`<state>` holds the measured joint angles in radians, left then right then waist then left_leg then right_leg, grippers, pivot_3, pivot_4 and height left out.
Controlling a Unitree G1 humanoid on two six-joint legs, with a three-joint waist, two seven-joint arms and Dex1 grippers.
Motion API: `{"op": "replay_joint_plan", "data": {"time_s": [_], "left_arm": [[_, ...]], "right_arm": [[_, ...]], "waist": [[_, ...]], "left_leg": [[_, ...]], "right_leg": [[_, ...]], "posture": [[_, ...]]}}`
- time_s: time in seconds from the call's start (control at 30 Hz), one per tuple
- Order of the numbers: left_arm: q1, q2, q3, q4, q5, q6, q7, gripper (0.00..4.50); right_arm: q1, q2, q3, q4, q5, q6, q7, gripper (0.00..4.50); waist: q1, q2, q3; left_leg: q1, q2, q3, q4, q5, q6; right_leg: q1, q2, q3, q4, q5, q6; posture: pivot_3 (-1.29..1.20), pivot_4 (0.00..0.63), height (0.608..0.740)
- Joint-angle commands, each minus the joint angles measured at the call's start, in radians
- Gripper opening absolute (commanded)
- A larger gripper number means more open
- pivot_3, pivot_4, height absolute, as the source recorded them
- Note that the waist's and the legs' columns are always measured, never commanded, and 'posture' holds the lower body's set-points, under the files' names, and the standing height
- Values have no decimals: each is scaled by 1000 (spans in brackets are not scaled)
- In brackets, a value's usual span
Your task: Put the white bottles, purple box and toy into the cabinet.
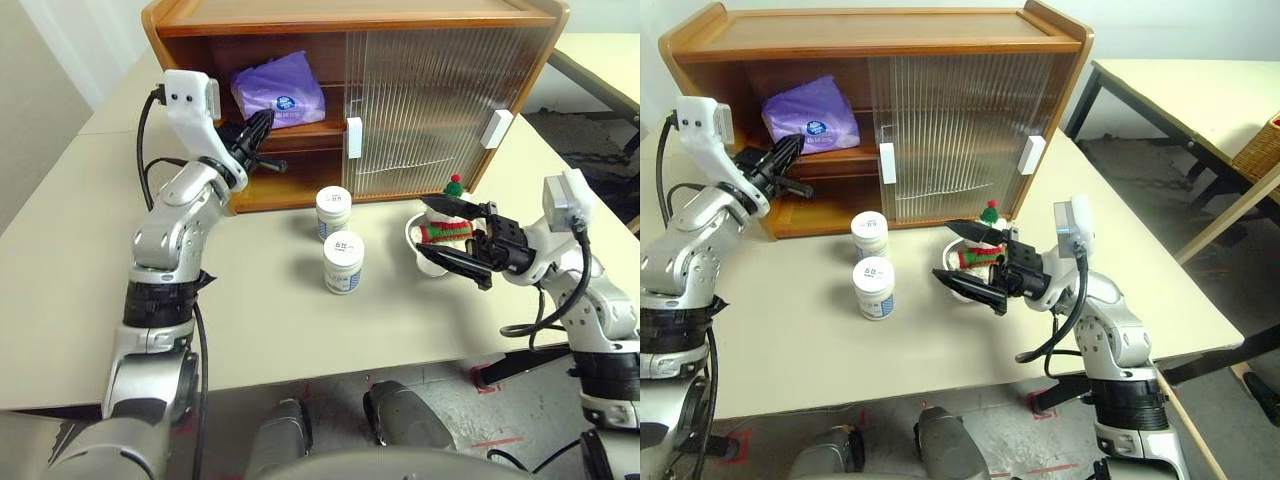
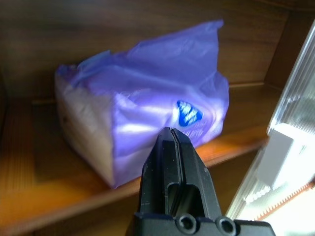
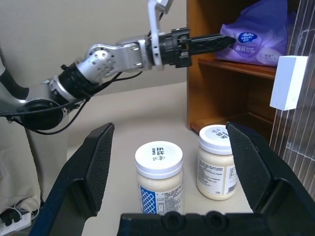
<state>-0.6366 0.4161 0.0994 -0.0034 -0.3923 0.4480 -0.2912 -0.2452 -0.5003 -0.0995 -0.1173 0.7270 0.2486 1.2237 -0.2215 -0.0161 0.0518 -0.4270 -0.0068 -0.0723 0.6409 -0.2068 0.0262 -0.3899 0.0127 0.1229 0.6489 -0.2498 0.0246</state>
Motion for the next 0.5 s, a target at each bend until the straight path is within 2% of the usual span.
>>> {"op": "replay_joint_plan", "data": {"time_s": [0.03,0.37,0.5], "left_arm": [[-23,-19,-9,79,39,-48,-24,29],[-92,-58,24,267,93,-147,-24,29],[-94,-55,31,275,91,-188,-49,29]], "right_arm": [[14,3,-1,-20,-5,-11,0,4500],[21,-1,-5,-20,-6,-18,-1,4500],[16,-7,-6,-15,-7,-16,4,4500]], "waist": [[-2,0,0],[-21,0,0],[-29,0,0]], "left_leg": [[0,0,0,0,0,0],[0,0,0,0,0,1],[0,0,0,1,0,1]], "right_leg": [[0,0,0,0,0,0],[1,2,0,0,0,2],[1,5,0,0,0,4]], "posture": [[-327,77,740],[-339,68,740],[-337,62,740]]}}
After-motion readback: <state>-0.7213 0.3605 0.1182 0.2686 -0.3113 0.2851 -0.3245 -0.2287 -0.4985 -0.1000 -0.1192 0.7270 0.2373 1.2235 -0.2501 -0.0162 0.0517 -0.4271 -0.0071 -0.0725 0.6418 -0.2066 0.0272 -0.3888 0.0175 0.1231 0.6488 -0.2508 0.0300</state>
